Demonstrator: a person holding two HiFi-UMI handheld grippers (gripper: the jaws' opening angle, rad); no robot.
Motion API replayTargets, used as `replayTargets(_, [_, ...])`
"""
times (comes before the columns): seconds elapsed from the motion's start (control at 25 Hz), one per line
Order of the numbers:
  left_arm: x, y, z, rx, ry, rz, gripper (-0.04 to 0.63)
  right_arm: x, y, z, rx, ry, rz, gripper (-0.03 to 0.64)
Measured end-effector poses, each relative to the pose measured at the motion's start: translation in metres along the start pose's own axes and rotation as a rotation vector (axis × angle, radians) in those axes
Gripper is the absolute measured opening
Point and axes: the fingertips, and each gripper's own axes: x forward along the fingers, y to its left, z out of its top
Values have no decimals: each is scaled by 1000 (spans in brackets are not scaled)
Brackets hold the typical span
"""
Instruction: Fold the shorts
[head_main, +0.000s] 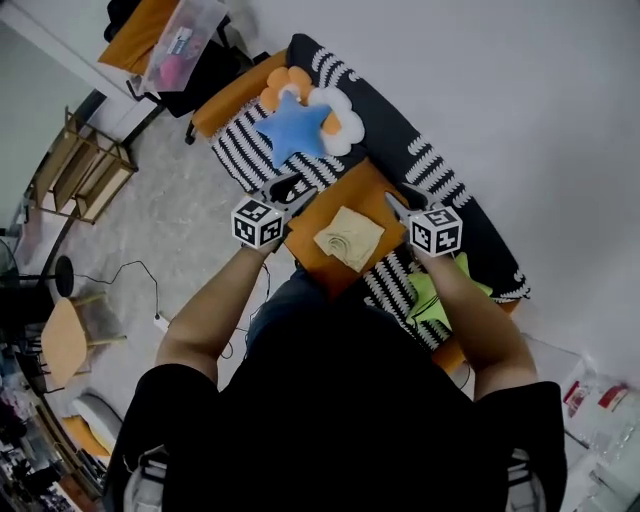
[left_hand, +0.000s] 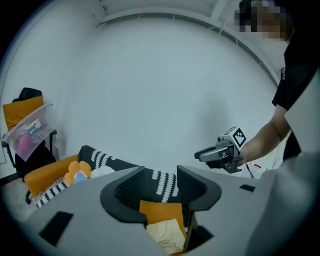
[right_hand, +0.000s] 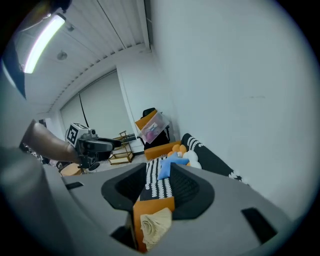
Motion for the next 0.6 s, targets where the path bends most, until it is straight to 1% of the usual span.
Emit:
replayTargets(0.2, [-16,-19,13,9,-27,8,219,-29,11,17,-22,-37,7,155])
replayTargets(0.36, [-21,-28,13,17,-18,8,219,-49,14,24,-18,-55,3,155])
replayTargets(0.6, [-26,-30,14,35,3,0,219,-70,19,39,-5,-77,-15,155])
